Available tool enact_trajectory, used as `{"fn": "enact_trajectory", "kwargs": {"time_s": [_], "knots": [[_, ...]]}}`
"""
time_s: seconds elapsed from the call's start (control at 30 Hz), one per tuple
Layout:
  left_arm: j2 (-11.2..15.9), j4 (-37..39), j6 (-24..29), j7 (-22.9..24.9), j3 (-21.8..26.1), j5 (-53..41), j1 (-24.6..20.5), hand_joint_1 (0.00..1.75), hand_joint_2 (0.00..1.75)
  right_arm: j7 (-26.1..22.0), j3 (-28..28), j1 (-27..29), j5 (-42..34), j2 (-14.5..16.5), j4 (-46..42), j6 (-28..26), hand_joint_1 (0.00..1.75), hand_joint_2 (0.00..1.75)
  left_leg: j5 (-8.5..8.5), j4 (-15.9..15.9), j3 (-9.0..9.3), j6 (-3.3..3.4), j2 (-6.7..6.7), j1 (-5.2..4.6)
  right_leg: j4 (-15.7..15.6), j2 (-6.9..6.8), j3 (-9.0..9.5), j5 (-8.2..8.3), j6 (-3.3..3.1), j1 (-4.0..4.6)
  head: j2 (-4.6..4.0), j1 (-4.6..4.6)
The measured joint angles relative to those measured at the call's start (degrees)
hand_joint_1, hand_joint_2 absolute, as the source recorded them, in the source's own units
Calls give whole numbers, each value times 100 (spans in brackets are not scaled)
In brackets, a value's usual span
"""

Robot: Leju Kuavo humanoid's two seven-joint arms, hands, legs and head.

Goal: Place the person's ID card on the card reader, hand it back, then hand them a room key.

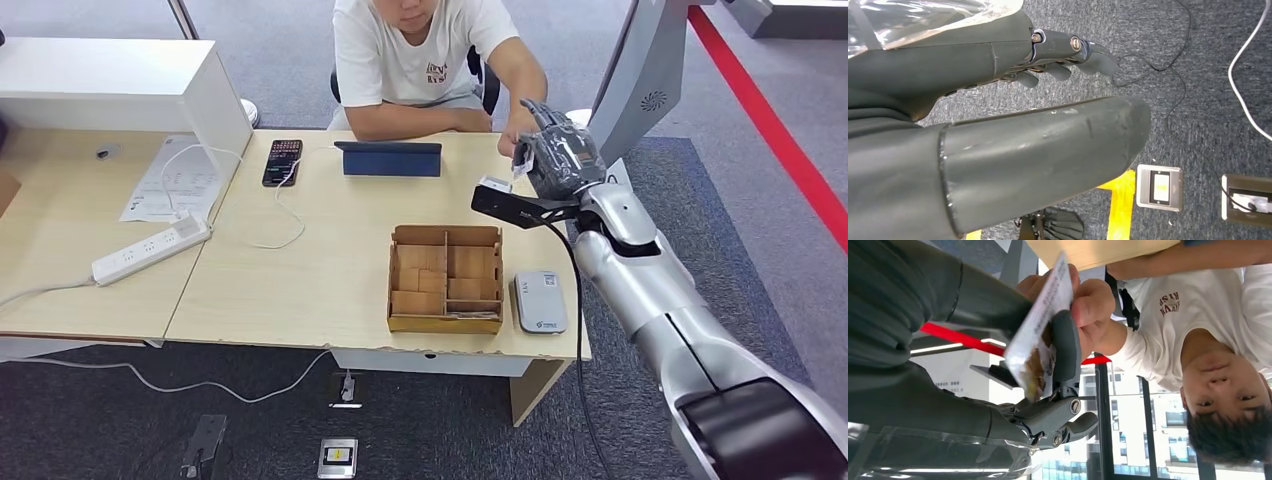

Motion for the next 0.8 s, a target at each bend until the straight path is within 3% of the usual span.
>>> {"fn": "enact_trajectory", "kwargs": {"time_s": [0.1,0.23,0.5,0.63,0.8], "knots": [[13,-11,1,-5,0,-2,13,0,0,19,30,1,-1,70,82,-19,0,175,-1,0,-3,0,1,0,-1,0,-5,0,0,0,0,-1],[25,-27,1,-16,0,-25,35,0,0,42,69,0,-2,139,179,-93,0,0,-1,0,-3,-1,2,0,-1,0,-6,-1,0,0,0,-1],[33,-29,11,-77,0,-64,74,0,0,35,95,-9,-64,190,298,-250,0,0,0,0,0,0,3,0,0,0,-4,1,0,0,0,-1],[33,-29,46,-136,0,-66,102,0,0,-104,38,-22,-503,195,326,-311,0,175,0,1,1,0,3,0,0,0,-3,1,0,0,0,-1],[32,-28,77,-196,10,-50,156,0,0,-567,-348,-4,-1745,198,229,-289,0,175,0,1,0,-1,3,0,-1,0,-4,1,0,0,0,-1]]}}
